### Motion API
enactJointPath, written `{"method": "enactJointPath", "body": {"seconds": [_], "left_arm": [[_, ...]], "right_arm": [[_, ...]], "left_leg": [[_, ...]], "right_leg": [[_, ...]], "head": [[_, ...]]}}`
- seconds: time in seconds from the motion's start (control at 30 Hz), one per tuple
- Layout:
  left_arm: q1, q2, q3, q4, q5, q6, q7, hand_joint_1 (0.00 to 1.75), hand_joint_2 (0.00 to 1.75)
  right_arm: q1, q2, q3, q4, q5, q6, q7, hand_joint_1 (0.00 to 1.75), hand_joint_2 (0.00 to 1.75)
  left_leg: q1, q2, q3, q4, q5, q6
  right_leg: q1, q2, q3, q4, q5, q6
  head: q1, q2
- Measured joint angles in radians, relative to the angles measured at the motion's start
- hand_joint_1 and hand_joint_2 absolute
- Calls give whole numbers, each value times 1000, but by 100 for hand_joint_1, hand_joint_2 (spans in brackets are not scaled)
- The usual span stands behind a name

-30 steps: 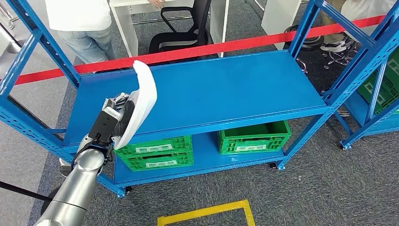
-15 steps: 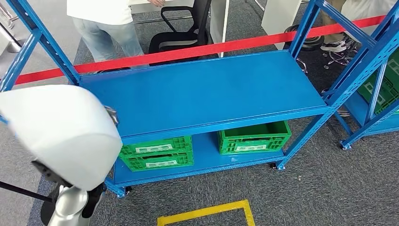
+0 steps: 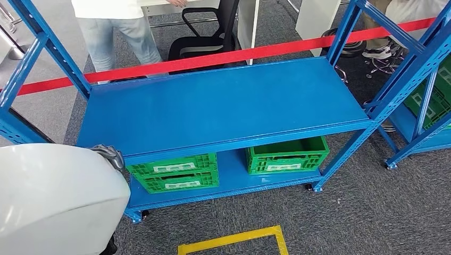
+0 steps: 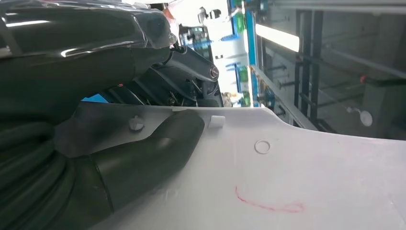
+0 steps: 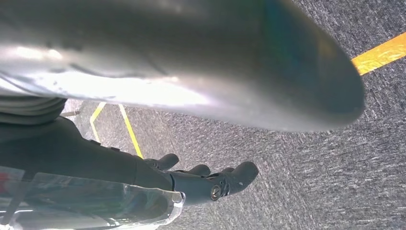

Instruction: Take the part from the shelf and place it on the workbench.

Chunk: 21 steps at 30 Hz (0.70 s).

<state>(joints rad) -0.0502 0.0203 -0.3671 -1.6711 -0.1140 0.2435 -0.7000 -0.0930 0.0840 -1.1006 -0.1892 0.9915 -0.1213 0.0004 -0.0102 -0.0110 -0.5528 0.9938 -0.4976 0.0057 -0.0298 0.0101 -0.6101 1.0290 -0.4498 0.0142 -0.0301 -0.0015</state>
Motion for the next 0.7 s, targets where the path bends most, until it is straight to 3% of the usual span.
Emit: {"method": "enactJointPath", "body": {"seconds": [0.37,0.43,0.53,0.6,0.7], "left_arm": [[21,3,-26,2,2,34,0,175,175],[21,4,-27,4,-7,59,0,175,175],[26,6,-31,6,-18,94,0,175,175],[28,7,-39,6,-30,116,0,175,175],[35,9,-49,9,-39,130,0,175,175]], "right_arm": [[6,0,0,0,-3,8,-20,0,0],[7,2,0,0,0,8,-23,0,0],[7,6,0,0,6,8,-25,0,0],[7,5,0,0,9,8,-25,0,0],[7,2,0,1,11,7,-25,0,0]], "left_leg": [[0,0,0,0,0,0],[-2,0,-1,4,-3,1],[-4,2,6,-10,10,19],[2,7,19,-40,33,36],[8,14,15,-50,45,41]], "right_leg": [[0,0,0,0,0,0],[-5,0,1,-3,1,4],[-8,-1,6,-12,8,17],[-5,-2,1,11,-18,21],[-4,-3,-60,180,-123,30]], "head": [[0,0],[0,0],[-2,0],[0,0],[3,0]]}}
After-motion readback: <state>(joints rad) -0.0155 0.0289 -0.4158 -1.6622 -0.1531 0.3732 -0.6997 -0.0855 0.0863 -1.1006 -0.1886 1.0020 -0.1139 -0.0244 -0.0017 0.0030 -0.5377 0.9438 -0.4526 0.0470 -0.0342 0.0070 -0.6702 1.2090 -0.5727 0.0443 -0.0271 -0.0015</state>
